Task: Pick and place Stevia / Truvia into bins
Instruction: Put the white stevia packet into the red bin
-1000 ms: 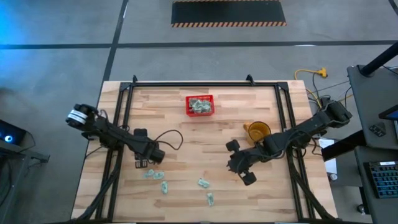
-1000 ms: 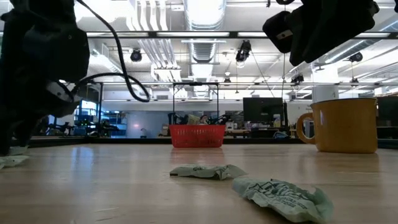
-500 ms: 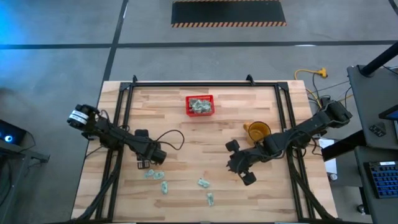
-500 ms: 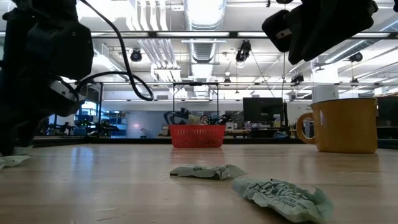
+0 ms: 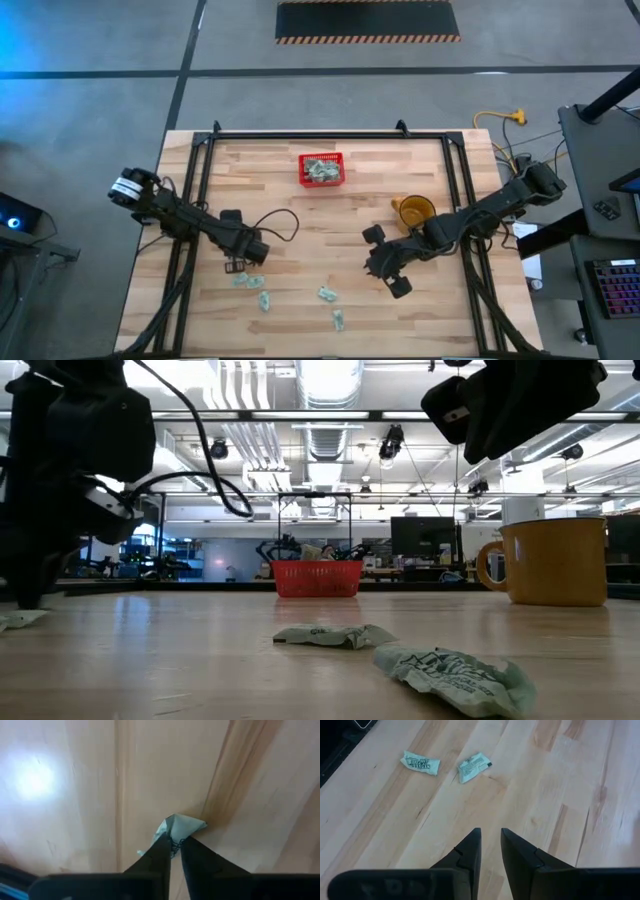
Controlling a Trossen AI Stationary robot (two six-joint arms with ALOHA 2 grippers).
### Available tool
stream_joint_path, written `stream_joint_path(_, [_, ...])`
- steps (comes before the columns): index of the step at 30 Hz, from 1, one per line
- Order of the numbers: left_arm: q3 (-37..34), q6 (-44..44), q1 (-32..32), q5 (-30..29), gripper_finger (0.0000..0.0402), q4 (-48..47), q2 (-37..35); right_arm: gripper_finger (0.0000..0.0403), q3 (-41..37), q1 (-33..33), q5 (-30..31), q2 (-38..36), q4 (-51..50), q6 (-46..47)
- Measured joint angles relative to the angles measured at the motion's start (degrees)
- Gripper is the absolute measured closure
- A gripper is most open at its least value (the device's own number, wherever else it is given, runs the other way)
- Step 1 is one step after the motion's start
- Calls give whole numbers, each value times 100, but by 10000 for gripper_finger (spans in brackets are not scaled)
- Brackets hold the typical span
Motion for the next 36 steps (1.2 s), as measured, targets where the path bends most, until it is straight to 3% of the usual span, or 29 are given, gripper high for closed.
stream_joint_path(5, [182,185,4,-565,399,317,4,339,0,0,-2,0,12,-118])
stream_joint_path(13, [551,1831,19,-2059,401,1529,4,340,-2,0,-2,0,36,-121])
stream_joint_path(17, [672,3174,45,-3254,401,2684,4,339,-4,0,-1,0,40,-115])
stream_joint_path(21, [671,4949,246,-4091,401,4676,4,339,-29,0,0,0,42,13])
stream_joint_path(27, [657,6737,910,-4141,401,7214,27,339,-59,0,0,2,45,43])
stream_joint_path(32, [649,7057,1711,-4017,401,7716,28,339,-59,0,2,2,45,120])
stream_joint_path(36, [642,6720,2392,-3464,402,7739,31,340,-59,0,2,2,45,119])
